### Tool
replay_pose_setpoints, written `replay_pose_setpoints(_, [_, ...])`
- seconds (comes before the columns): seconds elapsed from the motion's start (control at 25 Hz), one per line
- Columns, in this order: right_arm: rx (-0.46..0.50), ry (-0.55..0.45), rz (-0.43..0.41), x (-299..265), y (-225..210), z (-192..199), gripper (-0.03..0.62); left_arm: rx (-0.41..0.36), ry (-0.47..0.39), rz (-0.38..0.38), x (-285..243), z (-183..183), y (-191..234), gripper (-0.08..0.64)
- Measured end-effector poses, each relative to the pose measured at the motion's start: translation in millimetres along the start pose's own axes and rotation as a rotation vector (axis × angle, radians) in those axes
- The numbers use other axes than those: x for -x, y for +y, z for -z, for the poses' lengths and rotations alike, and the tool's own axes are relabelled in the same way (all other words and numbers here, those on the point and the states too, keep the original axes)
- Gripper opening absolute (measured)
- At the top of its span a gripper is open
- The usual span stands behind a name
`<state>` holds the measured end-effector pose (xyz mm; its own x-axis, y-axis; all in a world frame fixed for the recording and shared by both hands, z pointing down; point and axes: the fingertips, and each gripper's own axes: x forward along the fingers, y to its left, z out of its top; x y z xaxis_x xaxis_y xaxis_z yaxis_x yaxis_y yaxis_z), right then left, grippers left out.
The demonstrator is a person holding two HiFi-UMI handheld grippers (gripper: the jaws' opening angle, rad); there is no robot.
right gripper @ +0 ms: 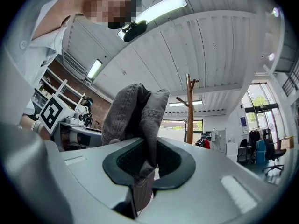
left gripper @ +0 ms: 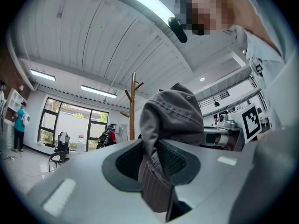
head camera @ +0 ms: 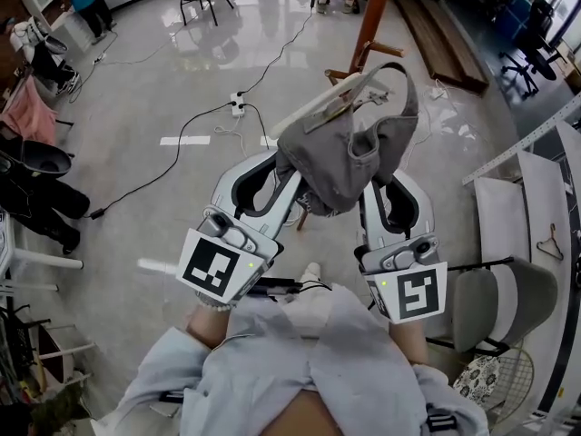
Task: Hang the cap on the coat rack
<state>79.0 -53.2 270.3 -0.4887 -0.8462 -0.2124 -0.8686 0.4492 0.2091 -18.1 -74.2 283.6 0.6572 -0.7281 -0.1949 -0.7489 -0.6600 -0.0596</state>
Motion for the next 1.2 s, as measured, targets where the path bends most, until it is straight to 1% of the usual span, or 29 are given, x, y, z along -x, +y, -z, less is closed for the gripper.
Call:
replay_pose_setpoints(0.12, [-0.003,0.0,-0.016,-10.3,-17.1,5.3,0.058,0.002,0.041,-0.012,-17.7,6.7,0.6,0.095])
replay_pose_setpoints(0.2, [-0.008,-0.001,-0.03,-16.5,-25.2,9.3,0.058,0.004,0.034,-0.027,-26.9,7.3,3.8,0.095])
replay_pose_setpoints(0.32, [-0.011,-0.003,-0.047,-25.6,-34.6,15.5,0.057,-0.002,0.001,-0.049,-39.1,7.0,10.5,0.095])
replay_pose_setpoints(0.44, [-0.012,-0.002,-0.058,-33.1,-45.6,22.6,0.058,-0.007,0.027,-0.058,-51.0,16.4,12.8,0.095])
replay_pose_setpoints(0.52, [-0.014,-0.002,-0.067,-37.7,-52.1,26.1,0.057,-0.008,0.023,-0.068,-59.4,16.9,15.0,0.095])
replay_pose_setpoints(0.64, [-0.02,0.002,-0.081,-40.1,-59.8,29.8,0.058,-0.008,0.068,-0.073,-65.5,26.4,12.5,0.095])
replay_pose_setpoints(0.72, [-0.015,0.006,-0.085,-41.2,-63.4,32.9,0.058,-0.006,0.084,-0.076,-68.5,30.6,11.4,0.095])
replay_pose_setpoints(0.8, [-0.015,0.007,-0.089,-42.8,-64.3,35.2,0.057,-0.009,0.077,-0.084,-70.8,31.5,13.1,0.095])
replay_pose_setpoints(0.92, [-0.021,0.01,-0.086,-47.1,-66.1,34.7,0.058,-0.01,0.036,-0.096,-75.2,25.5,19.6,0.095])
replay_pose_setpoints(1.08, [-0.019,0.011,-0.077,-62.5,-68.7,27.2,0.058,0.003,0.059,-0.086,-82.1,19.8,31.1,0.095])
replay_pose_setpoints(1.2, [-0.009,0.011,-0.067,-62.7,-70.2,30.5,0.057,0.005,0.076,-0.069,-84.2,25.7,29.8,0.095])
